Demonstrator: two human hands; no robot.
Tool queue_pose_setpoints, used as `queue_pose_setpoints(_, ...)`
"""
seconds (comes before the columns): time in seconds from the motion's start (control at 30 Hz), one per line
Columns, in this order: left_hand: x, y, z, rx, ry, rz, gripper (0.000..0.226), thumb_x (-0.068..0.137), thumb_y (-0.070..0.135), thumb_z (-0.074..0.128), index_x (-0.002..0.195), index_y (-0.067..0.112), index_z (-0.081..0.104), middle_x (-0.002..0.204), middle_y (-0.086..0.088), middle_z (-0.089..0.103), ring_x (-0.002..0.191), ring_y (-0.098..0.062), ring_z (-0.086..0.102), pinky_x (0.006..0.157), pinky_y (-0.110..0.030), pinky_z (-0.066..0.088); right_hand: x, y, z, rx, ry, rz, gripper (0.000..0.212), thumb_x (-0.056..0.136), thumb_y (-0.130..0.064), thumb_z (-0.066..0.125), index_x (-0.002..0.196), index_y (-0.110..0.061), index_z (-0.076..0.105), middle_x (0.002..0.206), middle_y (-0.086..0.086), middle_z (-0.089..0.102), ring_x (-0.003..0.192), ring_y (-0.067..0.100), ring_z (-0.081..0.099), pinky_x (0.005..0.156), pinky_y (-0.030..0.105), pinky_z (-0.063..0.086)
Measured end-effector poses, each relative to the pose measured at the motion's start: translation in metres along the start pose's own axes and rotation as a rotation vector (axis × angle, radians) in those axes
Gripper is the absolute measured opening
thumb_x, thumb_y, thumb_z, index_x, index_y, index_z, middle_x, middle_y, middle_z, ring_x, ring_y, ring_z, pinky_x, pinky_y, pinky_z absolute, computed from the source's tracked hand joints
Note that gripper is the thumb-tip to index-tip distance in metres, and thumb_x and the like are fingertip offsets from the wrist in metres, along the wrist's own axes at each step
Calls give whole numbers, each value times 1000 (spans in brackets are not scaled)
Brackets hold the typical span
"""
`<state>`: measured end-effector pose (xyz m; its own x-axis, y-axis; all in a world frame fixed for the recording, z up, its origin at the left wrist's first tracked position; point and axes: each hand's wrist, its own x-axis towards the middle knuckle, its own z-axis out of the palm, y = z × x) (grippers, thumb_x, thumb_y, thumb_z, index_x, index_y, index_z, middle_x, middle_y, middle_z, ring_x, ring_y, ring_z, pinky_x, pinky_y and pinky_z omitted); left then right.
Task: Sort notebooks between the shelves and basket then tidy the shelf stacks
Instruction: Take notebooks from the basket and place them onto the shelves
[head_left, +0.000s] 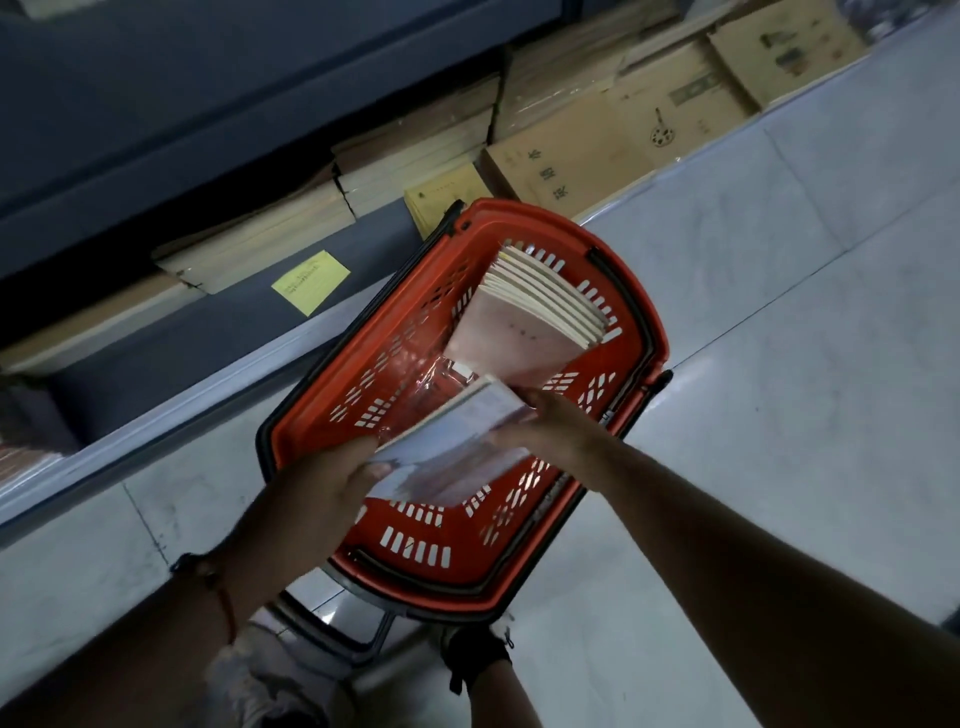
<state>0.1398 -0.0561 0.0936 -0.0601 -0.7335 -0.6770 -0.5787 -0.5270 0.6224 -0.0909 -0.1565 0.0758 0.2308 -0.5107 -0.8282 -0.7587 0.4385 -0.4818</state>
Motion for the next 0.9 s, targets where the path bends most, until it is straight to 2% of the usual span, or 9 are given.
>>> queue_pose_setpoints(0.07,-17,6,-21,-92,-33,47,23,97,43,47,106,32,66,102,8,73,95,-10,72,80,-35,60,-19,-13,-21,76,-81,-52,45,87,-21,74,130,-19,61,126,-1,67,114,13,62,93,32,54)
queue_pose_setpoints(0.17,-45,37,-56,-247,-14,110,18,98,36,55,105,34,71,99,4,77,90,-13,74,80,-41,59,-63,-33,-47,110,-69,-109,34,85,-31,75,119,-30,67,114,-17,69,104,4,64,81,19,55)
queue_pose_setpoints(0.33,-102,109,-109,-391,281,173,17,90,26,68,76,35,74,70,15,73,58,4,64,54,-10,47,-152,-78,-60,294,50,-211,39,86,-36,74,123,-32,67,122,-12,68,114,16,63,99,42,53)
queue_pose_setpoints(0.47,-167,161,-150,-589,280,200,13,76,42,69,87,47,74,90,19,75,78,2,71,69,-22,54,-235,-112,-55,452,102,-259,35,84,-40,73,117,-30,71,116,-3,72,106,20,69,97,51,53)
queue_pose_setpoints(0.57,-217,193,-176,-625,243,223,15,87,29,69,99,34,74,97,17,76,87,-2,71,76,-23,56,-293,-148,-50,505,132,-319,38,79,-46,73,113,-30,73,114,-2,72,106,21,69,97,50,53)
queue_pose_setpoints(0.63,-249,206,-189,-637,224,226,18,88,21,69,105,27,73,102,13,76,96,-8,72,85,-29,55,-330,-174,-47,535,145,-359,39,82,-45,70,115,-25,71,114,-2,72,107,23,68,95,46,54)
queue_pose_setpoints(0.73,-295,215,-207,-598,188,207,25,87,17,72,112,21,72,109,9,75,101,-12,71,91,-33,56,-382,-213,-43,593,149,-425,41,84,-44,71,115,-17,71,117,3,72,108,26,68,97,50,52)
queue_pose_setpoints(0.8,-326,218,-216,-594,167,216,27,86,14,73,113,16,72,110,4,76,102,-15,72,89,-31,57,-411,-236,-39,653,127,-474,43,81,-39,76,114,-13,71,118,5,72,108,26,68,100,50,50)
queue_pose_setpoints(0.9,-369,218,-232,-585,157,218,20,78,18,82,97,18,77,99,2,78,91,-12,74,73,-19,56,-454,-272,-34,707,133,-511,34,78,-24,68,109,-12,71,110,2,75,100,17,72,96,43,50)
